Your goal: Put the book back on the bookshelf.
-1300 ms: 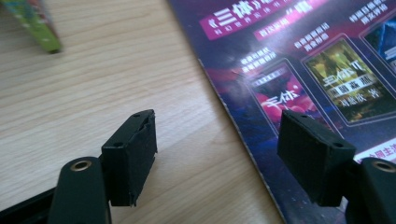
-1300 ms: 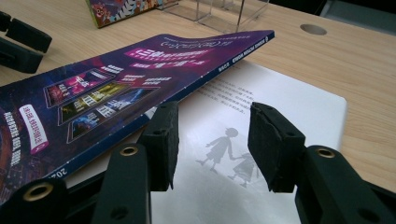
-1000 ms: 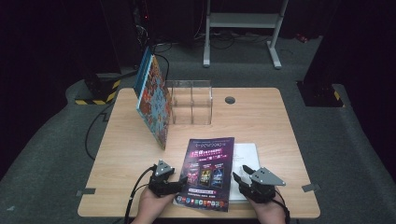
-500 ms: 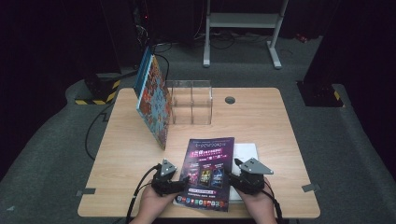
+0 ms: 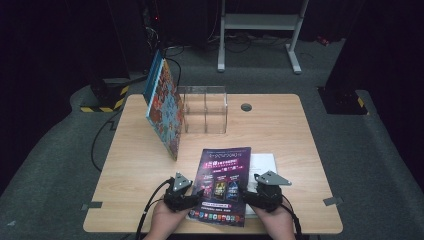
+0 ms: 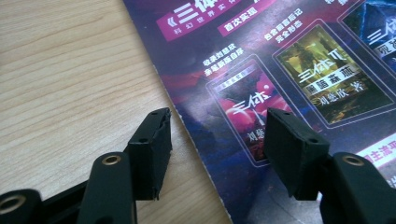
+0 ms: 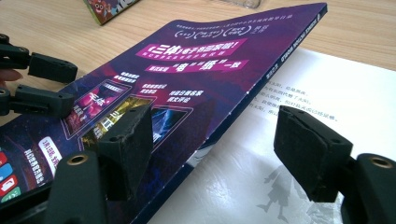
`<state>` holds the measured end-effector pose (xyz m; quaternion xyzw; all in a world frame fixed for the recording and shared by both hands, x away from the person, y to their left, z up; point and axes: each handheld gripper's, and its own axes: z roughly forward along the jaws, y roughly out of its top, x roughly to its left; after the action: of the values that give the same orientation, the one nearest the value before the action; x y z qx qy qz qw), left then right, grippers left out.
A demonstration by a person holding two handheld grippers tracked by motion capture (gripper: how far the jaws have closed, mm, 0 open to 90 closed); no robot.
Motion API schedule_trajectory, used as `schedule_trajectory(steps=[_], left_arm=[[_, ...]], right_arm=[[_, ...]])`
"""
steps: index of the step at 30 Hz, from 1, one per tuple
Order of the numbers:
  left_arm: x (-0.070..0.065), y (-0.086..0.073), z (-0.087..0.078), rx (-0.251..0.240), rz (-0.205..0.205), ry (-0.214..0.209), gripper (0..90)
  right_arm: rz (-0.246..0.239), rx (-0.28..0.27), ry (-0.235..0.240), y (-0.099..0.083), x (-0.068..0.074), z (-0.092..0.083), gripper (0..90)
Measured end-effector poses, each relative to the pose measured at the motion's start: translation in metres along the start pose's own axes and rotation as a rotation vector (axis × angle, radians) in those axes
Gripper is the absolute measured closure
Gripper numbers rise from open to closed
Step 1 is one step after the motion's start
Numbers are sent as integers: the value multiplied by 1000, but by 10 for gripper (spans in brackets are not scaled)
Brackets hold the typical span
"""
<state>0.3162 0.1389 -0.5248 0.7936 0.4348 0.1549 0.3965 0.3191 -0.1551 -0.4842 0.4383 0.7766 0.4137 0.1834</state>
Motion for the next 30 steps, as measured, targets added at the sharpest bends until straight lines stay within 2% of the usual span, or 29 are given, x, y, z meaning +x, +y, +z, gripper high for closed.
schedule_trajectory(steps=[3, 4, 7, 9, 11, 12, 14, 19, 26, 30], left_arm=[[-1, 0, 0, -1, 3, -4, 419], [-1, 0, 0, 0, 8, -5, 424], [-1, 0, 0, -1, 9, -14, 440], [-2, 0, 0, -2, 5, -15, 440], [-2, 0, 1, -2, 4, -15, 440], [-2, 0, 1, -1, 6, -14, 440], [-1, 0, 1, -1, 8, -13, 440], [-3, 0, 1, -2, 6, -10, 440], [-3, 0, 1, -3, 12, -7, 441], [-4, 0, 1, -5, 16, -4, 442]], right_arm=[[-3, 3, 2, 0, 1, 1, 277], [11, 3, 3, 1, 3, 1, 282], [-12, 4, 8, 2, 6, 3, 293], [6, 28, 19, 2, 6, 6, 290], [1, 35, 18, 2, 7, 8, 296], [17, 42, 24, 2, 6, 8, 301], [19, 49, 24, 3, 6, 9, 302], [21, 45, 27, 4, 6, 10, 334], [62, 56, 33, 7, 3, 14, 344], [81, 48, 25, 9, 1, 16, 383]])
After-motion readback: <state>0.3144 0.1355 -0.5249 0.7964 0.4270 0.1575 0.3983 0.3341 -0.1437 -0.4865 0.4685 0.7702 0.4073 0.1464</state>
